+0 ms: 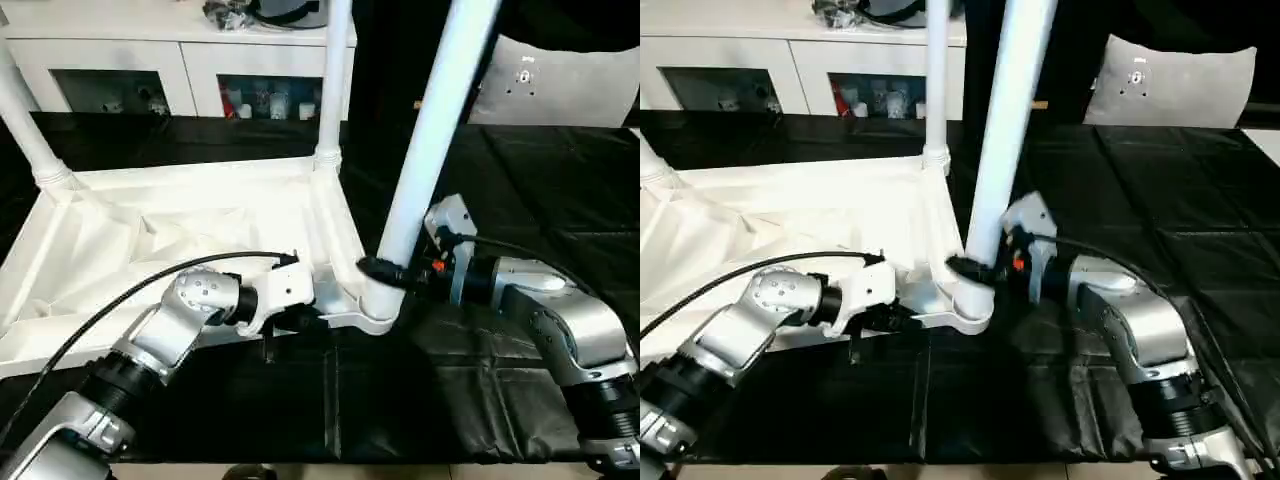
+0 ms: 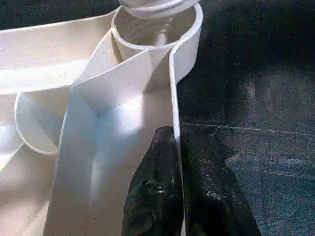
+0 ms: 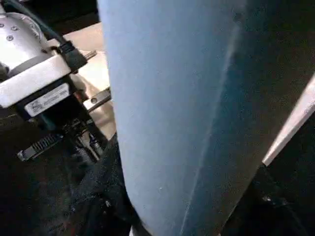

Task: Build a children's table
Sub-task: Insert table leg to table base

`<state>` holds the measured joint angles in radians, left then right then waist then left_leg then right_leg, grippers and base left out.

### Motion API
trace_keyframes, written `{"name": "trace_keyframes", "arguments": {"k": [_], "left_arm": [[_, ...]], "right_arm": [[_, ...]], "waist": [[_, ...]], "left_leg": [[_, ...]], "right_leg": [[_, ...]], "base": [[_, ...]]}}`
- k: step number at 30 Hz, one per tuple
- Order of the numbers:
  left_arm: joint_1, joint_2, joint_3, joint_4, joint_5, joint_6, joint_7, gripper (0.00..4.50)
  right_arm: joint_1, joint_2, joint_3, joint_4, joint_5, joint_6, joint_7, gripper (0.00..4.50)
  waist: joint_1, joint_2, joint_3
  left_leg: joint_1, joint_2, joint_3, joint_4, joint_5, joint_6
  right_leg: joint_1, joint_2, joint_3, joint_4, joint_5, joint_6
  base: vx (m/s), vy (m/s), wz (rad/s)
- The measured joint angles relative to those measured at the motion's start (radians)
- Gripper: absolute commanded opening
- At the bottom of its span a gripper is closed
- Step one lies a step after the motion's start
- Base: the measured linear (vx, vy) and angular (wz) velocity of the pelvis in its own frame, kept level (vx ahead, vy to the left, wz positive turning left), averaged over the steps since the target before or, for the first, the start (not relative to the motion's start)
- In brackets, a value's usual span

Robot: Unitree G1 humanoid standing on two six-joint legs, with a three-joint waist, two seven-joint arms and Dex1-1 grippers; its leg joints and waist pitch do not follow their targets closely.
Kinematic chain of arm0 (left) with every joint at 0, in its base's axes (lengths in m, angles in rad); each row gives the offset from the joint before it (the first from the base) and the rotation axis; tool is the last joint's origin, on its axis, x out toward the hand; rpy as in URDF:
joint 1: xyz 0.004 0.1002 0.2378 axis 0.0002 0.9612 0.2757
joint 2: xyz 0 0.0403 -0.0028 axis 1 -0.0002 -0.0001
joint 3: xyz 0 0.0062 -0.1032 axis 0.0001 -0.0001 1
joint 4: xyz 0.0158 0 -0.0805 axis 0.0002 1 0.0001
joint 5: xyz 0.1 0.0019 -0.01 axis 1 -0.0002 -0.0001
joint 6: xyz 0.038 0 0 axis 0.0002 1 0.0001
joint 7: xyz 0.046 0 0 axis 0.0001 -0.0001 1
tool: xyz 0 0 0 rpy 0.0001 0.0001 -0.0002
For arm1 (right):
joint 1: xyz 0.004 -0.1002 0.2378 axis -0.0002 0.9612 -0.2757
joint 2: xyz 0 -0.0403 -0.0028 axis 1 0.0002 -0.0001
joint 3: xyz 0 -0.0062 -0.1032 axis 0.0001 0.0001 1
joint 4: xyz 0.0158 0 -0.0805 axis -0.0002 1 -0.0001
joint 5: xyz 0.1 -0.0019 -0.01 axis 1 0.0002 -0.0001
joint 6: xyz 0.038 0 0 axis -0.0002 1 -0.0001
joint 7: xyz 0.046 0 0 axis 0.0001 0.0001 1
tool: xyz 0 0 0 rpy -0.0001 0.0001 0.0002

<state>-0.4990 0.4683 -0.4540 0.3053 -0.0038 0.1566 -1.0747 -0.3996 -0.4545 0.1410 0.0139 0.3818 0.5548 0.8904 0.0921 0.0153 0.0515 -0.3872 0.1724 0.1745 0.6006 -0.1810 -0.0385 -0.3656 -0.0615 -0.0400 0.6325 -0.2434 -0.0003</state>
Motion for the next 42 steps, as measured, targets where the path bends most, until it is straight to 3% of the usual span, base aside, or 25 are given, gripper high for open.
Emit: {"name": "trace_keyframes", "arguments": {"k": [14, 22, 29, 37, 40, 42], "left_arm": [[-0.023, -0.018, 0.007, 0.062, 0.002, -0.03, 0.006, 0.0], [-0.028, -0.02, 0.012, 0.081, 0.006, -0.045, -0.001, 0.0], [-0.034, -0.036, 0.019, 0.099, 0.012, -0.046, 0.01, 0.0], [-0.036, -0.068, 0.031, 0.119, 0.02, -0.041, 0.04, 0.0], [-0.036, -0.08, 0.037, 0.126, 0.019, -0.04, 0.042, 0.0], [-0.036, -0.084, 0.038, 0.129, 0.02, -0.04, 0.043, 0.0]], "right_arm": [[-0.024, 0.043, 0.025, 0.099, -0.062, -0.069, -0.035, 1.87], [-0.042, 0.072, 0.021, 0.169, -0.061, -0.107, -0.033, 1.87], [-0.04, 0.105, -0.045, 0.235, -0.016, -0.104, -0.035, 1.87], [0.039, 0.172, -0.156, 0.268, 0.045, -0.175, -0.082, 1.87], [0.06, 0.179, -0.174, 0.265, 0.061, -0.198, -0.085, 1.87], [0.082, 0.179, -0.172, 0.251, 0.057, -0.227, -0.087, 1.87]], "waist": [[-0.002, 0.003, 0.0], [-0.005, 0.003, 0.0], [-0.004, 0.004, 0.0], [-0.002, 0.02, -0.005], [-0.002, 0.031, -0.004], [0.001, 0.032, -0.004]], "left_leg": [[0.001, 0.0, 0.0, -0.001, 0.004, 0.0], [0.002, 0.0, 0.0, -0.001, 0.004, 0.0], [0.002, 0.0, 0.001, -0.001, 0.004, 0.0], [0.001, 0.0, 0.001, -0.002, 0.004, 0.0], [0.001, 0.0, 0.002, -0.002, 0.004, 0.0], [0.001, 0.0, 0.002, -0.002, 0.004, 0.0]], "right_leg": [[0.0, 0.0, 0.001, 0.0, 0.004, 0.0], [0.0, 0.0, 0.001, 0.0, 0.005, -0.001], [0.0, 0.0, 0.001, 0.0, 0.007, -0.003], [0.0, 0.0, 0.001, -0.003, 0.008, -0.004], [0.0, 0.0, 0.001, -0.003, 0.008, -0.004], [0.0, 0.0, 0.001, -0.003, 0.007, -0.003]], "base": [[0.0, 0.0, 0.0], [0.0, 0.0, 0.0], [0.0, 0.0, 0.0], [0.0, 0.0, 0.0], [0.0, 0.0, 0.0], [0.0, 0.0, 0.0]]}}
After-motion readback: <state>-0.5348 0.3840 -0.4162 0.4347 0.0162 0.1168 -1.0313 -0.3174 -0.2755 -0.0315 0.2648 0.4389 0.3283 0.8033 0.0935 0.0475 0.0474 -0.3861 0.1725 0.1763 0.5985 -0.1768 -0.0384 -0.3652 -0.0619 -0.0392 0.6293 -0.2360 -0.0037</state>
